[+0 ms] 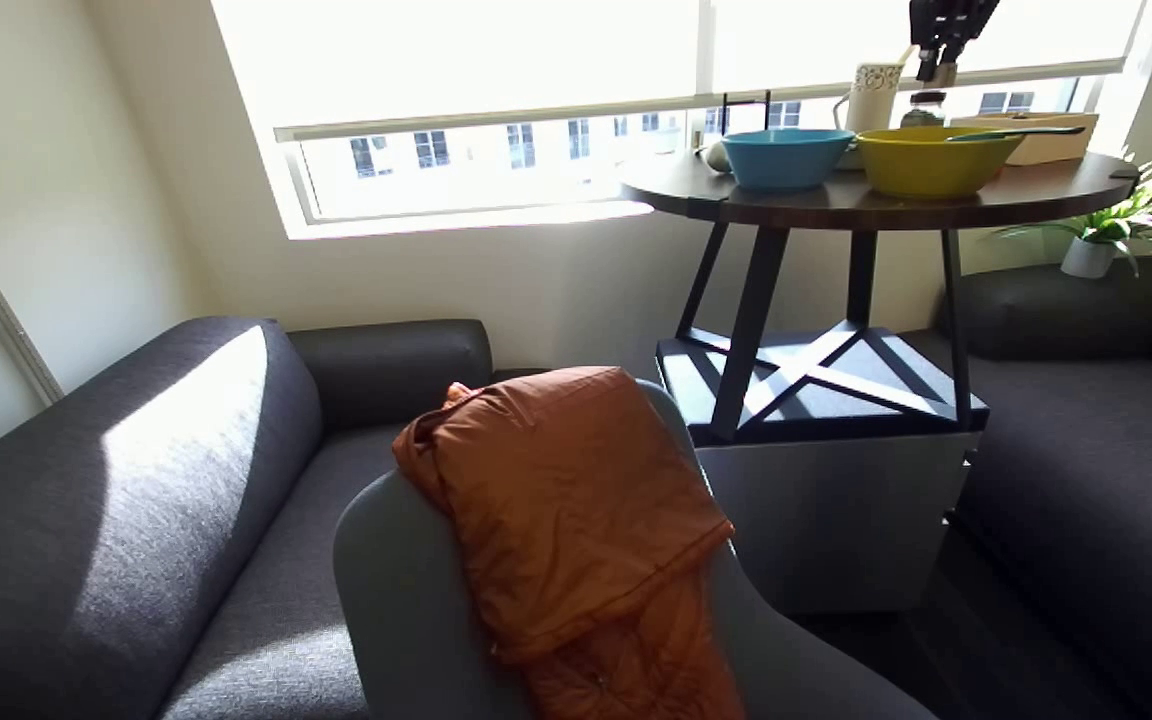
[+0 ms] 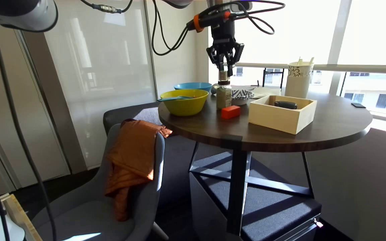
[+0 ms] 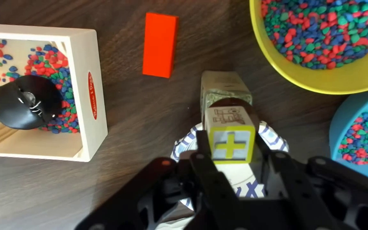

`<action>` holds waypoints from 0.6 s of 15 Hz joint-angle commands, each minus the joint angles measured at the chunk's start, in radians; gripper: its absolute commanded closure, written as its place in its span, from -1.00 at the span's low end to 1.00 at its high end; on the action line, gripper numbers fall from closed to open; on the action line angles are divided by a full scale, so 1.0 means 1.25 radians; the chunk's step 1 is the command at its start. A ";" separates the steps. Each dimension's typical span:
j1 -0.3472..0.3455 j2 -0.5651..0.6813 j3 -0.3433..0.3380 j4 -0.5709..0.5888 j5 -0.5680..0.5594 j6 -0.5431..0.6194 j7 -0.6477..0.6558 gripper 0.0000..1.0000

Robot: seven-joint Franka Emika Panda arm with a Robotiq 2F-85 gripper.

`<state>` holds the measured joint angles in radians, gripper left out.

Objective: Remove the block from on top of the container and put it in the wooden box

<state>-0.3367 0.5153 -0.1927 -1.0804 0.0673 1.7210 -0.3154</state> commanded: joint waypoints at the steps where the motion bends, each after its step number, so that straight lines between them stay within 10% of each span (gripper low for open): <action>1: -0.023 0.005 -0.022 0.054 0.017 -0.003 0.060 0.83; 4: -0.098 0.031 -0.019 0.121 0.069 -0.061 0.122 0.82; 5: -0.050 0.001 -0.032 0.054 0.031 -0.010 0.087 0.34; 9: -0.098 0.006 -0.028 0.077 0.054 -0.037 0.097 0.34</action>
<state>-0.4595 0.5232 -0.2277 -0.9838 0.1352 1.6744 -0.1935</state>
